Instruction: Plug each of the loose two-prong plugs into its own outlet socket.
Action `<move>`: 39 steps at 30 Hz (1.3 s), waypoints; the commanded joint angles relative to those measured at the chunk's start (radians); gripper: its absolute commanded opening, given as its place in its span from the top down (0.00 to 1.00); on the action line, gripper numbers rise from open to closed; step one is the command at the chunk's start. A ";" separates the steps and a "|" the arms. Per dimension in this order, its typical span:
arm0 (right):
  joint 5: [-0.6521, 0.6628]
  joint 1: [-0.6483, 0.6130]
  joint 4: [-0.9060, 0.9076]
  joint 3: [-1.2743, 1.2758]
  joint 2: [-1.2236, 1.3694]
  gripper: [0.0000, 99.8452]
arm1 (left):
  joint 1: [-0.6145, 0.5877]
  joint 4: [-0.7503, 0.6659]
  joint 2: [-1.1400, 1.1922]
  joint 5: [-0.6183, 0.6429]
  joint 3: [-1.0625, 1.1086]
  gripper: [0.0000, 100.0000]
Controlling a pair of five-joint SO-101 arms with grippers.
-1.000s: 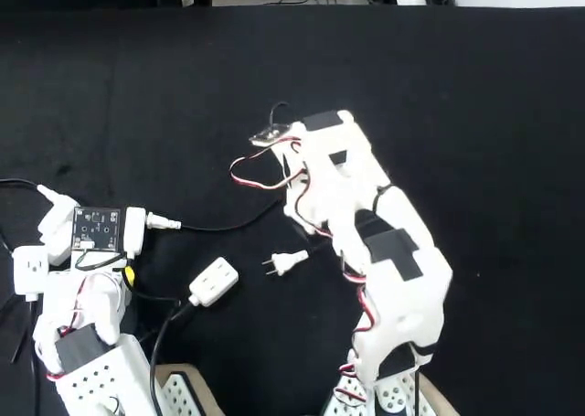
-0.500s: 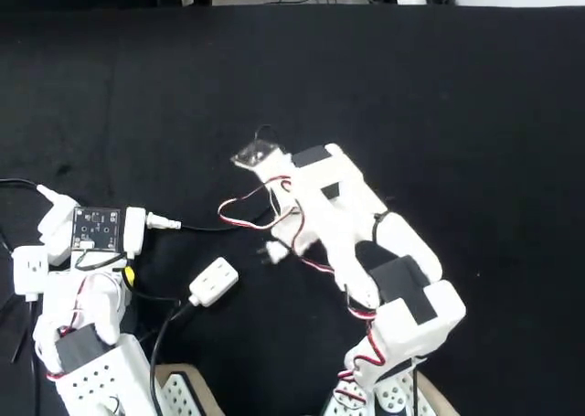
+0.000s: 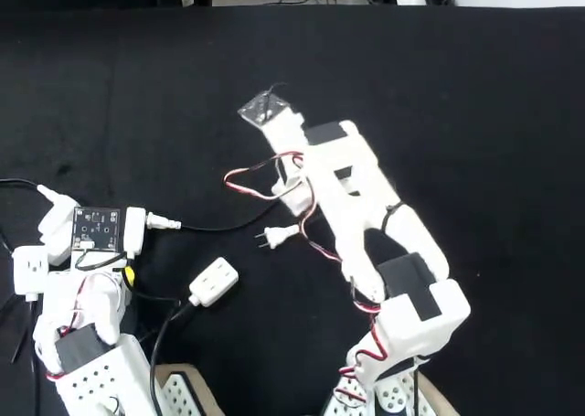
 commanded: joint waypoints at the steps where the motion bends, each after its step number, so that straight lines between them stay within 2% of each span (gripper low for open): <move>1: -0.127 0.014 0.083 -0.051 -0.021 0.92 | 0.004 0.011 -0.009 0.003 0.013 0.73; 5: -0.167 0.014 0.196 -0.010 -0.021 0.92 | 0.004 0.011 -0.009 0.003 0.013 0.73; 7: -0.247 -0.003 0.210 0.021 -0.021 0.92 | 0.004 0.011 -0.009 0.003 0.013 0.73; 13: -0.588 -0.040 0.092 0.044 -0.013 0.92 | 0.004 0.011 -0.009 0.003 0.013 0.73; 17: -0.901 -0.075 0.034 0.044 -0.012 0.91 | 0.004 0.011 -0.009 0.003 0.013 0.73; 19: -1.051 -0.094 0.018 0.045 -0.010 0.89 | 0.004 0.011 -0.009 0.003 0.013 0.73; 21: -1.148 -0.094 0.023 0.062 -0.012 0.84 | 0.004 0.011 -0.009 0.003 0.013 0.73; 26: -1.181 -0.087 0.018 0.122 -0.012 0.64 | 0.004 0.011 -0.009 0.003 0.013 0.73; 29: -1.183 -0.086 -0.028 0.143 -0.012 0.60 | 0.004 0.011 -0.009 0.003 0.013 0.73; 32: -1.183 -0.071 -0.140 0.180 -0.012 0.66 | 0.004 0.011 -0.009 0.003 0.013 0.73; 35: -1.183 -0.035 -0.236 0.205 -0.012 0.77 | 0.004 0.011 -0.009 0.003 0.013 0.73; 39: -1.175 -0.020 -0.265 0.208 -0.012 0.90 | 0.004 0.011 -0.009 0.003 0.013 0.73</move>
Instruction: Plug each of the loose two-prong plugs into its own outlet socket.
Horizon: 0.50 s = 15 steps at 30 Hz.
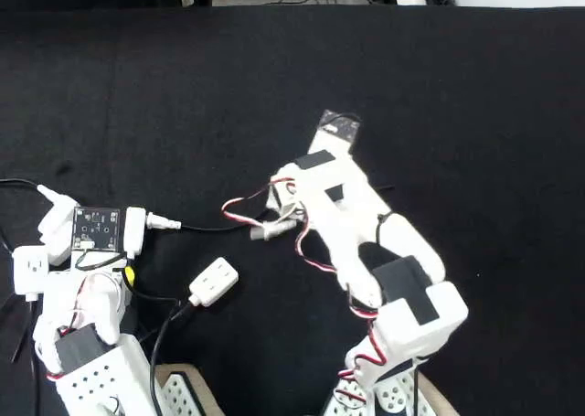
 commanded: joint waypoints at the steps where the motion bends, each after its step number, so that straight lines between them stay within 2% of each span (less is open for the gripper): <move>1: -0.002 0.012 -0.040 -0.001 -0.010 0.93 | 0.004 0.011 -0.009 0.003 0.013 0.73; 4: 0.000 0.012 -0.038 -0.001 -0.010 0.98 | 0.004 0.011 -0.009 0.003 0.013 0.73; 10: 0.006 0.015 -0.031 -0.004 -0.021 0.99 | 0.004 0.011 -0.009 0.003 0.013 0.73; 15: 0.146 0.017 0.141 -0.114 -0.019 0.99 | 0.004 0.011 -0.009 0.003 0.013 0.73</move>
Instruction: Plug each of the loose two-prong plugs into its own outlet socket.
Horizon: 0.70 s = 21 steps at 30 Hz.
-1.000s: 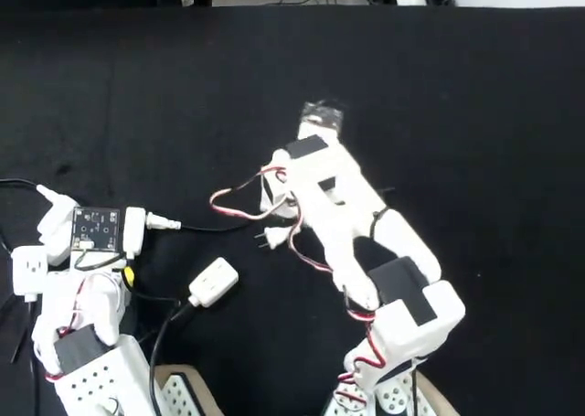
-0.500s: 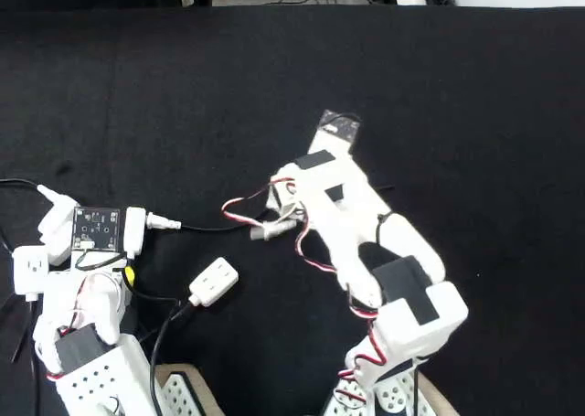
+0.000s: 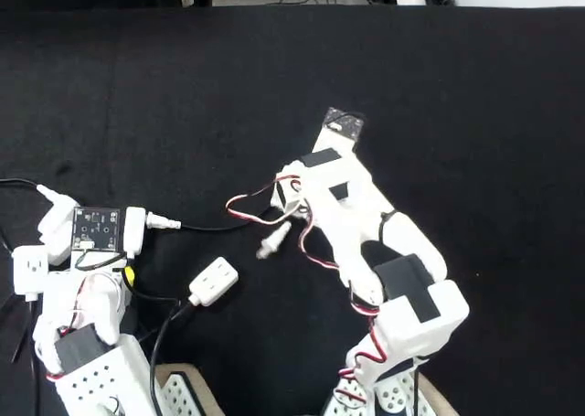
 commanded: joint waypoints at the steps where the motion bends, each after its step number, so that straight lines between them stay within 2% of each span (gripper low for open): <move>1: 0.140 0.006 0.130 -0.134 -0.013 0.99 | 0.004 0.011 -0.009 0.003 0.013 0.73; 3: 0.327 0.009 0.166 -0.179 -0.007 0.99 | 0.004 0.011 -0.009 0.003 0.013 0.73; 7: 0.816 0.023 0.130 -0.216 0.031 0.99 | 0.004 0.011 -0.009 0.003 0.013 0.73; 10: 1.019 0.026 0.127 -0.252 0.082 0.98 | 0.004 0.011 -0.009 0.003 0.013 0.73; 12: 1.025 0.026 0.130 -0.288 0.110 0.96 | 0.004 0.011 -0.009 0.003 0.013 0.73; 17: 0.967 0.031 0.258 -0.421 0.166 0.74 | 0.004 0.011 -0.009 0.003 0.013 0.73; 21: 0.875 0.015 0.381 -0.516 0.182 0.73 | 0.004 0.011 -0.009 0.003 0.013 0.73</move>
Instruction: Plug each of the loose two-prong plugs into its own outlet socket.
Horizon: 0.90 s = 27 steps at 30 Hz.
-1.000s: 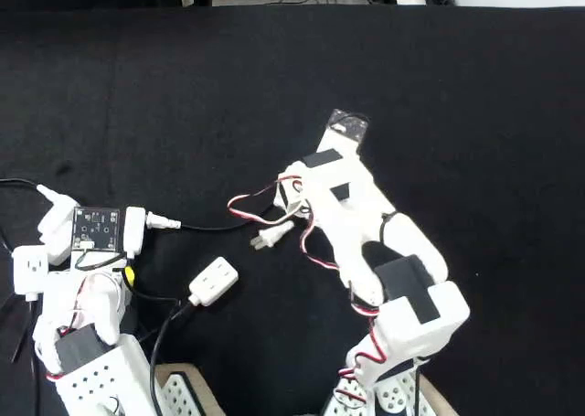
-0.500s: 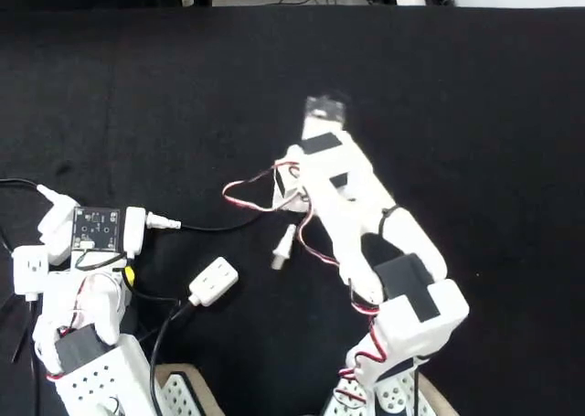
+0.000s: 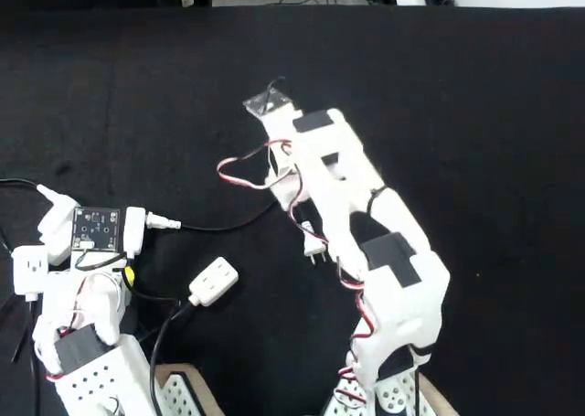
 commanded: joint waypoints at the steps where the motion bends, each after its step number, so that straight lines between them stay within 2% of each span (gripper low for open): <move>1: -0.055 -0.002 0.104 -0.116 -0.004 0.73 | 0.004 0.011 -0.009 0.005 0.013 0.73; 6: -0.091 -0.040 0.247 -0.113 0.001 0.73 | 0.004 0.011 -0.009 0.005 0.013 0.73; 18: -0.094 -0.038 0.140 0.036 0.127 0.74 | 0.004 0.011 -0.009 0.005 0.013 0.73; 24: -0.089 -0.038 0.138 -0.018 0.162 0.90 | 0.004 0.011 -0.009 0.005 0.013 0.73; 27: -0.086 -0.041 0.160 -0.050 0.160 0.92 | 0.004 0.011 -0.009 0.005 0.013 0.73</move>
